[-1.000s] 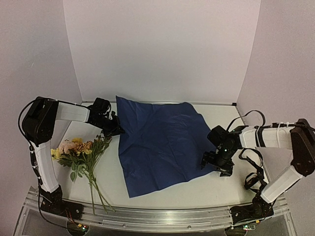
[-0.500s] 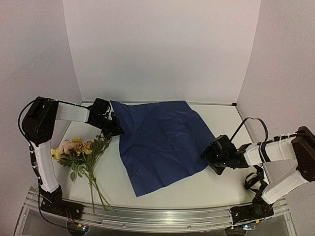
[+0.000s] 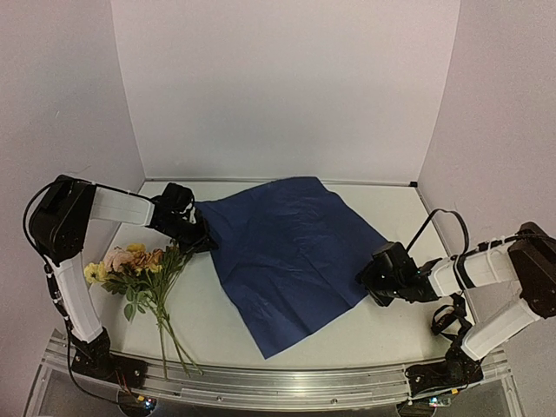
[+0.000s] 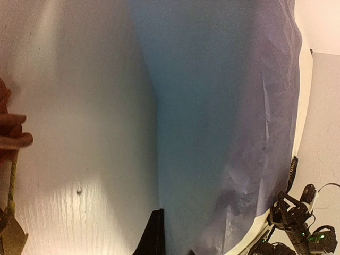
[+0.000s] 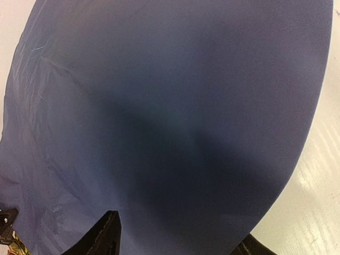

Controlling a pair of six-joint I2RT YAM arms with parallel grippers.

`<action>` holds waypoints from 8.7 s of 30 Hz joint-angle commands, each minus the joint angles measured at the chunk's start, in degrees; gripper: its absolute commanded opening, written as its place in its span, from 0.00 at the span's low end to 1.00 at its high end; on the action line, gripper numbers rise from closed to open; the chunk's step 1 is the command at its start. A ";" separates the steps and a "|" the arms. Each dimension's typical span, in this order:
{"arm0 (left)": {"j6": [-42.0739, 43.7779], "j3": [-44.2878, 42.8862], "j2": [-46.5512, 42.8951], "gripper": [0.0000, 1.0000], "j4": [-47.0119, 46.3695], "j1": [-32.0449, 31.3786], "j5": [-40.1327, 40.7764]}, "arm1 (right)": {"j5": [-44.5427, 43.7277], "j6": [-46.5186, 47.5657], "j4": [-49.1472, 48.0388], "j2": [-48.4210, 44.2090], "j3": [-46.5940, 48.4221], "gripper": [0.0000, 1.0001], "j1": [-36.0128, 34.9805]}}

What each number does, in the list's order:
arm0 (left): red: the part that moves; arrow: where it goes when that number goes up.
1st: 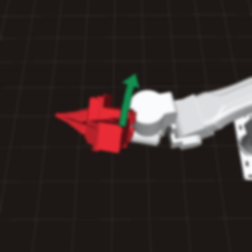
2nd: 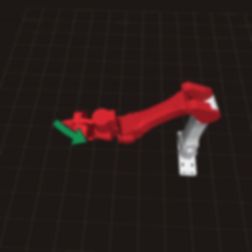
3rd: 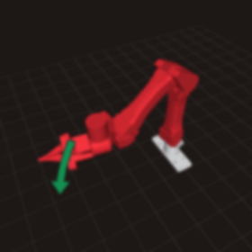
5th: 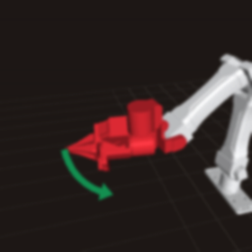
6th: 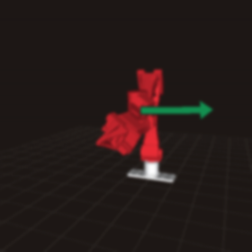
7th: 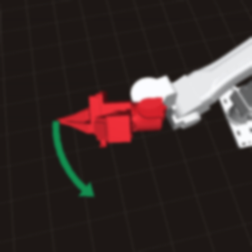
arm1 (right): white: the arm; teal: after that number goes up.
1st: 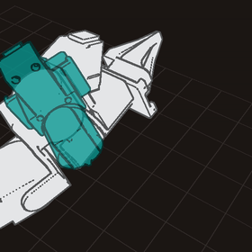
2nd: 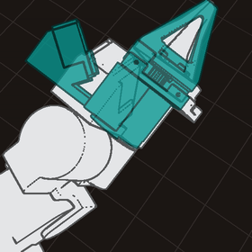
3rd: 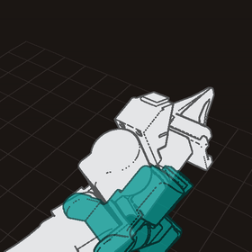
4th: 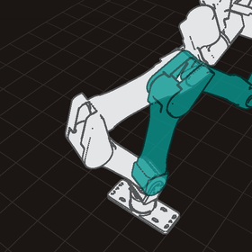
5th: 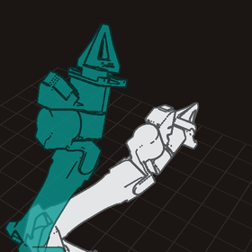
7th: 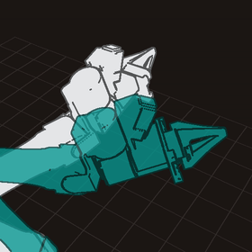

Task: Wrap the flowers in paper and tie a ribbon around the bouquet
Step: Adjust the flattened wrapping paper at the center of the board, then pick up the fake flower from the corner of the board, then place the fake flower on the flattened wrapping paper.

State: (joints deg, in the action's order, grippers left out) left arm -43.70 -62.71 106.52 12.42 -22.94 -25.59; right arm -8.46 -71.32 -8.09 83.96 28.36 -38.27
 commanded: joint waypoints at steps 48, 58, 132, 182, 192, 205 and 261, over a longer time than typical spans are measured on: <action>10.32 -17.15 -9.30 0.91 18.60 2.28 15.86 | 30.84 39.78 69.45 18.68 57.44 0.91 16.75; 3.46 0.20 -17.64 0.79 20.86 0.41 11.41 | 24.42 28.13 58.43 2.33 32.59 0.90 7.97; -15.88 1.75 -14.03 0.61 13.12 -33.85 20.12 | 11.92 39.75 59.17 11.15 37.88 0.42 21.71; -28.48 36.11 -27.69 0.20 10.08 -22.33 37.42 | -3.54 9.39 -10.37 7.69 6.55 0.98 -18.41; -27.11 35.94 -35.28 0.00 15.01 -22.33 41.05 | -6.37 2.78 -12.74 11.75 6.85 0.74 -18.94; -17.57 22.21 -47.49 0.00 27.15 -22.33 51.59 | -1.75 0.59 2.16 7.02 6.28 0.00 -18.84; -9.74 -16.96 -0.77 0.89 -0.46 -26.08 31.18 | 22.61 36.24 60.11 -4.74 36.11 0.96 -4.68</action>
State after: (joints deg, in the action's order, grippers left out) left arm -54.21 -86.49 118.16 12.05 -50.98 3.21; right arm 9.93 -40.91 49.76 72.45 55.18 -43.91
